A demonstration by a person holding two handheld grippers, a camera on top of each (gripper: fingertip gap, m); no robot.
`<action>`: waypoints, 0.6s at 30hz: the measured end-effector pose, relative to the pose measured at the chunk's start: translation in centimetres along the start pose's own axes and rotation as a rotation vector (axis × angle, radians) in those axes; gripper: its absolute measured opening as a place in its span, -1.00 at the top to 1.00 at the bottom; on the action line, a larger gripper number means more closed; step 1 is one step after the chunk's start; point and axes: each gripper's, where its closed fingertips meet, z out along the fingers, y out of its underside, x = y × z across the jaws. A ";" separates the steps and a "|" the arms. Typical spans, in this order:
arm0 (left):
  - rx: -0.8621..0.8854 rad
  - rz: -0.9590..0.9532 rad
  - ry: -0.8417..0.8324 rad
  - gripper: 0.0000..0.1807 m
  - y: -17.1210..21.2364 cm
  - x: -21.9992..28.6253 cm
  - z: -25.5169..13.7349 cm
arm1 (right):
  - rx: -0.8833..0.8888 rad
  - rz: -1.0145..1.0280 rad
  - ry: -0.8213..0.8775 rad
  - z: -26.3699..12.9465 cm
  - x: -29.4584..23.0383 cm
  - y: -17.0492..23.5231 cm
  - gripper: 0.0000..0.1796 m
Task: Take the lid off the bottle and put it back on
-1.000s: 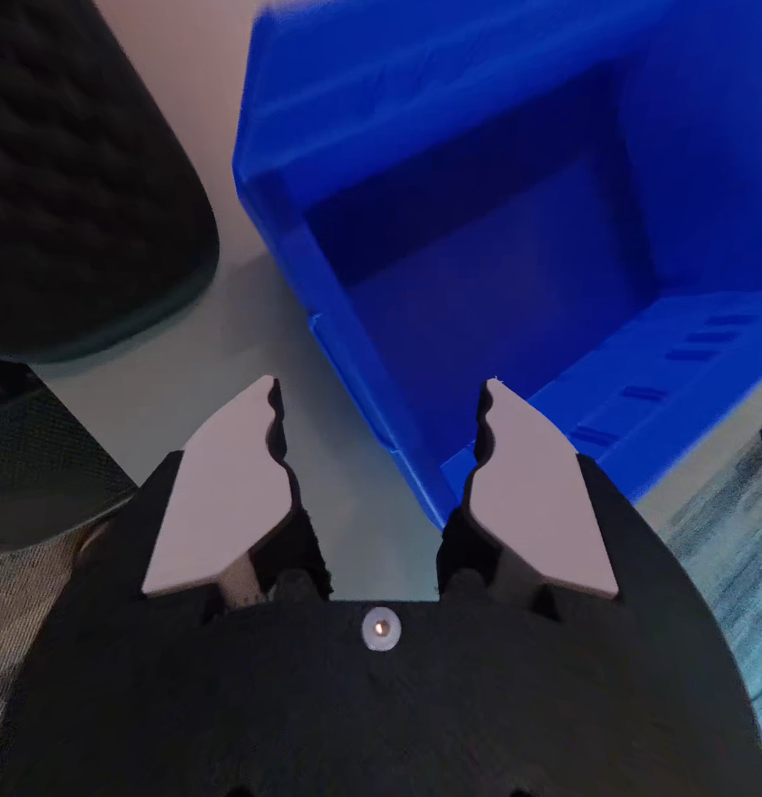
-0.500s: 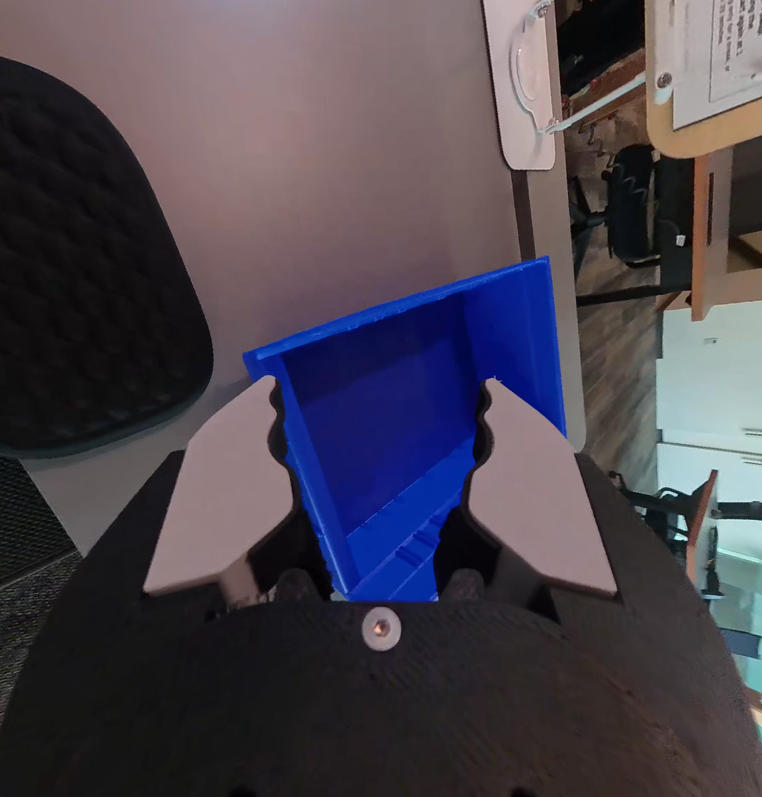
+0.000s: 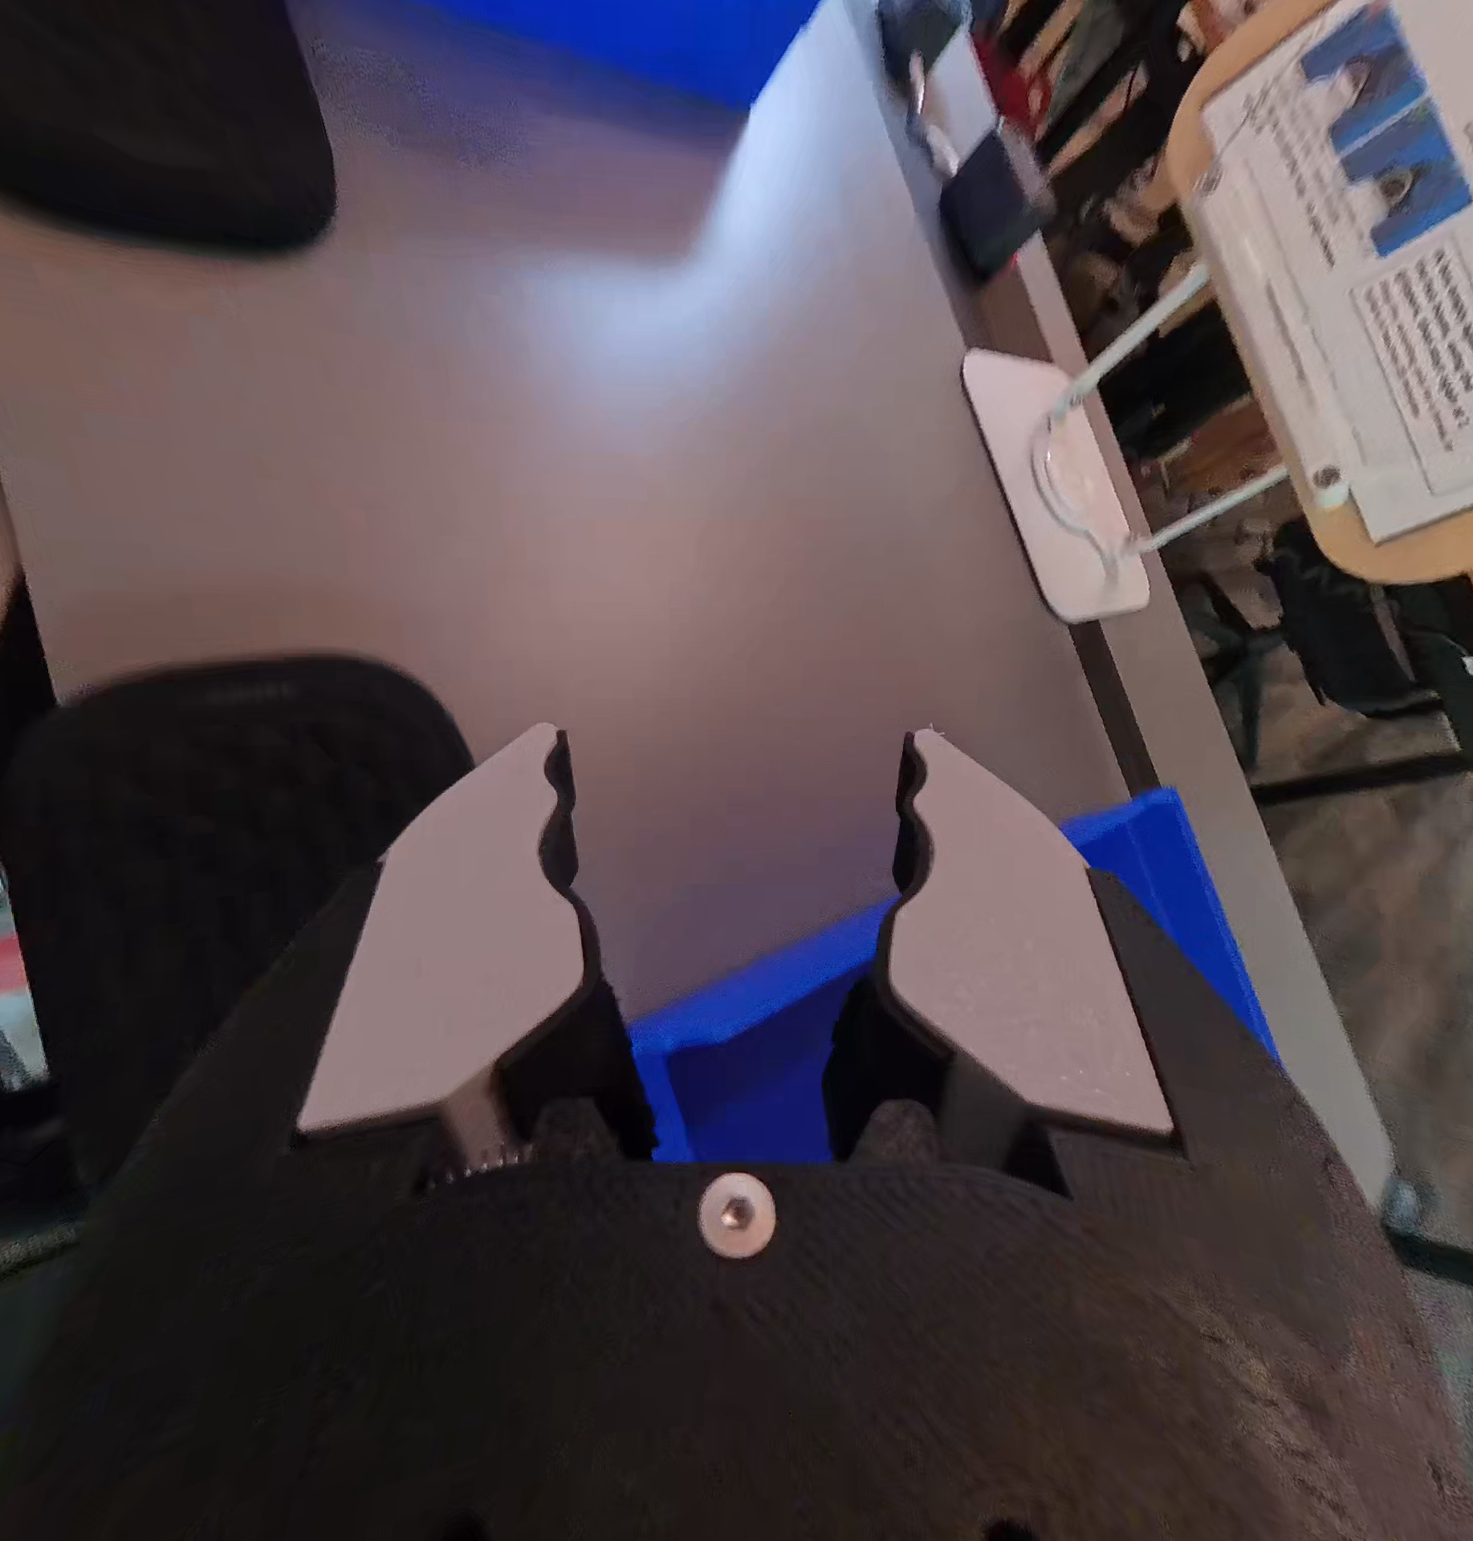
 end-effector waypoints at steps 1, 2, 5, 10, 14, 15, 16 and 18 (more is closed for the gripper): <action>0.136 0.021 0.005 -0.02 -2.9 1.4 -1.6 | 0.053 0.032 -0.006 0.4 0.3 -1.2 0.17; 0.267 0.024 0.041 -0.02 -5.5 3.6 -3.0 | 0.114 0.075 -0.007 0.7 0.7 -2.6 0.18; 0.589 -0.027 0.241 -0.02 -10.4 12.3 -5.4 | 0.317 0.257 -0.018 1.5 2.4 -7.3 0.21; 0.765 -0.053 0.497 -0.02 -10.9 26.8 -2.1 | 0.582 0.385 -0.054 3.2 2.9 -13.7 -0.09; 0.746 -0.010 0.587 -0.02 -9.8 33.3 1.5 | 0.614 0.445 -0.021 5.3 2.3 -15.0 -0.22; 0.737 0.006 0.602 -0.02 -9.4 34.2 2.0 | 0.636 0.478 0.000 5.4 2.5 -15.0 -0.19; 0.731 0.023 0.606 -0.03 -9.0 34.8 2.4 | 0.659 0.507 0.015 5.3 2.7 -15.0 -0.15; 0.729 0.054 0.611 -0.03 -8.4 35.6 2.8 | 0.674 0.547 0.033 5.3 2.9 -14.7 -0.09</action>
